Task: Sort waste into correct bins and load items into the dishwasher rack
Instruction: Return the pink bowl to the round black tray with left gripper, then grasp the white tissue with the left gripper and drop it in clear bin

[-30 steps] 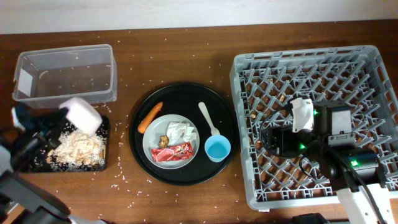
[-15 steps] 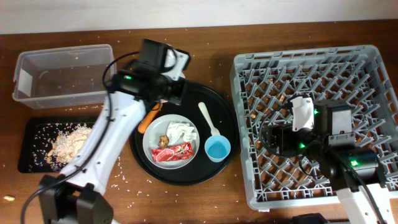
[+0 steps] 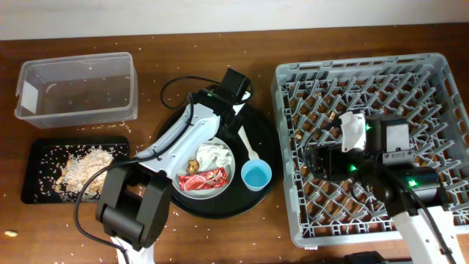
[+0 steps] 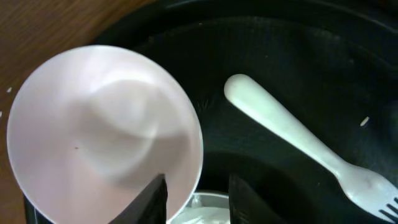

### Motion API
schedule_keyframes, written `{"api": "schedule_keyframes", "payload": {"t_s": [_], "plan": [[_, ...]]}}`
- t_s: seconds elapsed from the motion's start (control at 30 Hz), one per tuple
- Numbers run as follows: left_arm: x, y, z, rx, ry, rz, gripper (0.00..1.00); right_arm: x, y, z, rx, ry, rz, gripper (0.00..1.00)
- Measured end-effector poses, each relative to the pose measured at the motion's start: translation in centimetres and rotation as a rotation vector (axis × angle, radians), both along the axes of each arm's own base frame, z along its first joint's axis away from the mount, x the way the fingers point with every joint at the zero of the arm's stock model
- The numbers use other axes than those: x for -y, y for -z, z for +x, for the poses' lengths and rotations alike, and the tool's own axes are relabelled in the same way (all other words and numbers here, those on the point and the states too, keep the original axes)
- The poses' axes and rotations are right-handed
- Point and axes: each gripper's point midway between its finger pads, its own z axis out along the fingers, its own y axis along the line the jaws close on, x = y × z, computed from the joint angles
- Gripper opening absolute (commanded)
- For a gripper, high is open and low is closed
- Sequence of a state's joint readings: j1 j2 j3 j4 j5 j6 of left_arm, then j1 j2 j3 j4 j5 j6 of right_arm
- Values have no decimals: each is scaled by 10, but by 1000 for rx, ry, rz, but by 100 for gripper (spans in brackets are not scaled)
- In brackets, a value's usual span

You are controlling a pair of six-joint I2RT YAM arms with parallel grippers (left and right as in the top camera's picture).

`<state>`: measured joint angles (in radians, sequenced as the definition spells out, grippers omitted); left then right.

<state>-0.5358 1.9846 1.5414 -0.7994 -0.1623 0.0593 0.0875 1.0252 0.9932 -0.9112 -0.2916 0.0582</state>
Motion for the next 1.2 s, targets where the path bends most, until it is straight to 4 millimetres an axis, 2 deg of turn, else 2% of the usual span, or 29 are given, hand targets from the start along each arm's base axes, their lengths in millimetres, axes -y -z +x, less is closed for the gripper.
{"api": "schedule_keyframes", "payload": {"t_s": [0.07,0.13,0.2,0.3,0.37,0.4,0.47,0.57,0.6,0.73,0.83,0.97,1.0,1.1,1.17,1.2], "plan": [[-5,-8,-4,-35,-14,17,40,-8,-8,7,42,-29,37,98],[-15,-43,11,-20,-72,-11,46,-18,-21,15,102,-68,89,98],[-32,-75,29,13,-145,-63,57,-31,-41,27,197,-123,153,99],[-70,-101,41,-4,-274,-139,64,-44,-71,50,315,-137,256,96],[-102,-111,50,-10,-360,-200,64,-52,-75,68,332,-128,312,89],[-117,-111,51,-26,-391,-217,64,-58,-69,75,315,-129,331,88],[-125,-107,38,-87,-385,-212,64,-72,-53,81,255,-145,350,88],[-108,-99,-1,-251,-331,-213,64,-82,-14,80,107,-142,352,89],[-105,-97,-22,-337,-329,-204,66,-82,-7,79,75,-136,350,89],[-105,-97,-51,-458,-337,-187,71,-81,5,71,16,-133,337,91],[-91,-89,-63,-489,-276,-162,72,-80,11,66,-10,-140,325,92],[-45,-36,-65,-433,-96,-117,73,-66,22,58,-77,-101,313,92],[-38,-25,-64,-413,-44,-111,73,-61,25,56,-94,-88,309,92],[-33,0,-66,-379,58,-90,73,-46,31,48,-133,-61,292,92],[-33,16,-66,-362,84,-88,73,-37,13,43,-69,-61,281,92],[-33,24,-65,-352,93,-87,73,-32,-7,39,5,-63,278,92]]}}
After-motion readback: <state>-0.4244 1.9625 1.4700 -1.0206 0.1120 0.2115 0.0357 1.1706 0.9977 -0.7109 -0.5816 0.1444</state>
